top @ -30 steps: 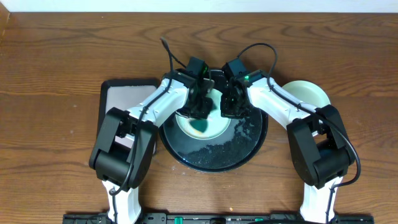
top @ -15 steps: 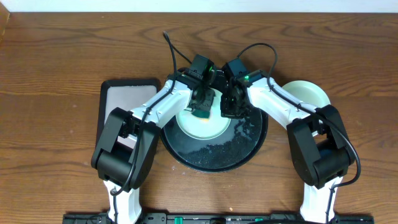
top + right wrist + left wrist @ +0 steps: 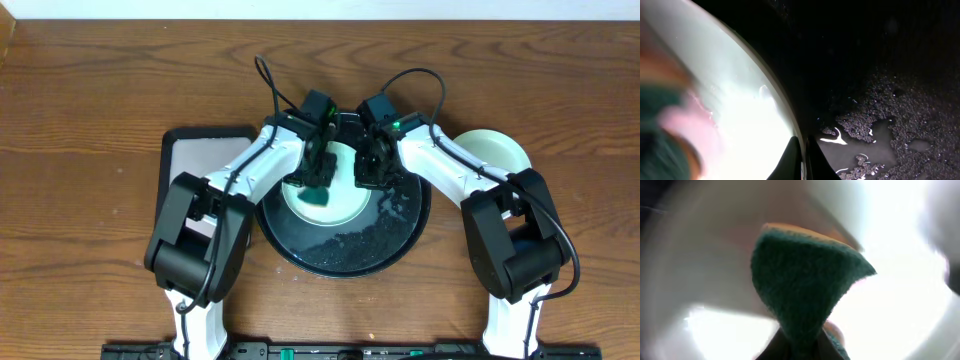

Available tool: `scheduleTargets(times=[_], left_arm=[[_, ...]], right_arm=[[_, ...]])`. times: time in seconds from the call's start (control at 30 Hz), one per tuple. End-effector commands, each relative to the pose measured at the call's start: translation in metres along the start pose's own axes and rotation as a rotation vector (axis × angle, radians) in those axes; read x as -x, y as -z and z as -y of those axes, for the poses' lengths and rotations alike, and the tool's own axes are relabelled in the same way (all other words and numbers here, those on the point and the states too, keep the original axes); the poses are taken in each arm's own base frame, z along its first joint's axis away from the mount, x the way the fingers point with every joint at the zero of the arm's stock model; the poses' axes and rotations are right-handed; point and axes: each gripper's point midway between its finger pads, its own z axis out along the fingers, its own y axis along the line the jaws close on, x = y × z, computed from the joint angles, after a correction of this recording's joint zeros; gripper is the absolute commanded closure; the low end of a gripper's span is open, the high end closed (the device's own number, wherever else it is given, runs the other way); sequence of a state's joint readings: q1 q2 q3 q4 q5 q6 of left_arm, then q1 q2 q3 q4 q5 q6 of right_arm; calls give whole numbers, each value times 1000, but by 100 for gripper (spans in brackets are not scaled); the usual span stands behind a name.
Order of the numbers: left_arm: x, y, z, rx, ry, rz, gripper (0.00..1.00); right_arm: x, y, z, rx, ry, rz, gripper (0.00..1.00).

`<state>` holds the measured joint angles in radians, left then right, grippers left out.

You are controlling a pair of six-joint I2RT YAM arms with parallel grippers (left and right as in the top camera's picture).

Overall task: Clean dirty plates on tray and stack at the side
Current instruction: 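Scrub the second pale green plate with the sponge in the left gripper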

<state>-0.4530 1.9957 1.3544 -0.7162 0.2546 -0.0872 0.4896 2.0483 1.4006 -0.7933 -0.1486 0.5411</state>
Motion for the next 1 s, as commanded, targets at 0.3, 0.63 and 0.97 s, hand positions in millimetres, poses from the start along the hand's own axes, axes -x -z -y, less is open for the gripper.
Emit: scheduleTargets(times=[0.3,0.63,0.97], left_arm=[[25,-7,1,18,-41,106,93],[14,3,-57,351,252,125,93],[-38,-3,28,-141,103,-167,93]], right_arm=[[-4,-4,1,-43,27,0,99],[-4,-4,1,-43,34,0,99],[-4,-4,0,-41,35,3,99]])
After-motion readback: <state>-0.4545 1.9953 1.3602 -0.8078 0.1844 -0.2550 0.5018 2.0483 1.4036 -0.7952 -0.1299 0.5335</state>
